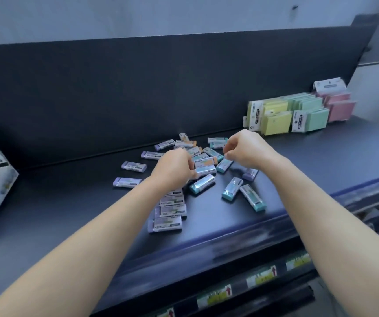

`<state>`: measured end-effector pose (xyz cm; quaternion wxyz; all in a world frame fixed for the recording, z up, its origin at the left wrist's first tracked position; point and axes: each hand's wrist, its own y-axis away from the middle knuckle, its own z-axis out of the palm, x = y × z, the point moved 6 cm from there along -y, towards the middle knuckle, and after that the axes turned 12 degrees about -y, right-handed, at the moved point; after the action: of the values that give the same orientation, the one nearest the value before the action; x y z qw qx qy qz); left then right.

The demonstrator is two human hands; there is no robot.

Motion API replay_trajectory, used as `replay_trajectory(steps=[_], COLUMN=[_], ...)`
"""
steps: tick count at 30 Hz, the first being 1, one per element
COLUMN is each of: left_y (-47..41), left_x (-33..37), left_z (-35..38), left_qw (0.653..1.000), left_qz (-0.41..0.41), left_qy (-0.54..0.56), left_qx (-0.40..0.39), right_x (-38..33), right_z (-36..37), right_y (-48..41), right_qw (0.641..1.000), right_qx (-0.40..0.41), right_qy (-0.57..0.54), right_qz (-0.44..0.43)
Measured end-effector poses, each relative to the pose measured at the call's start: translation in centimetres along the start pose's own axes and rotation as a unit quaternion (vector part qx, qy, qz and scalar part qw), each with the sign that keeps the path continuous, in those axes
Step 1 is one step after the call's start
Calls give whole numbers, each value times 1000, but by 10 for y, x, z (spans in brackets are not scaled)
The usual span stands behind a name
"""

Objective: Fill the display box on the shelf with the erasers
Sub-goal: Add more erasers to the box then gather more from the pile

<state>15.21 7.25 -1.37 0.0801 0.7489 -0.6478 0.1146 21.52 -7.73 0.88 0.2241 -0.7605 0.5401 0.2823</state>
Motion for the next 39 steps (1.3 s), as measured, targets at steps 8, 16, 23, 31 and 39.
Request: replay_trajectory(steps=[8,16,23,31,39], left_y=[-1,-8,-31,-85,-107], left_x=[-11,-29,-26,-28,-29], left_z=[0,-13,-20,-1,3], left_qw=[1000,998,992,999,998], left_qz=[-23,-48,-46,-31,-43], left_qy=[11,37,42,-28,-48], left_qx=[-15,34,108,24,-6], right_x=[-11,-15,-13,-15,-7], right_z=[29,44,35,9,9], right_y=[-20,-27,-26,-34,-50], right_qw=[995,990,986,990,982], right_qx=[-80,-127,-153,-81,-57], right_qy=[1,31,26,-72,-158], right_qz=[-56,-61,-63,-93,-91])
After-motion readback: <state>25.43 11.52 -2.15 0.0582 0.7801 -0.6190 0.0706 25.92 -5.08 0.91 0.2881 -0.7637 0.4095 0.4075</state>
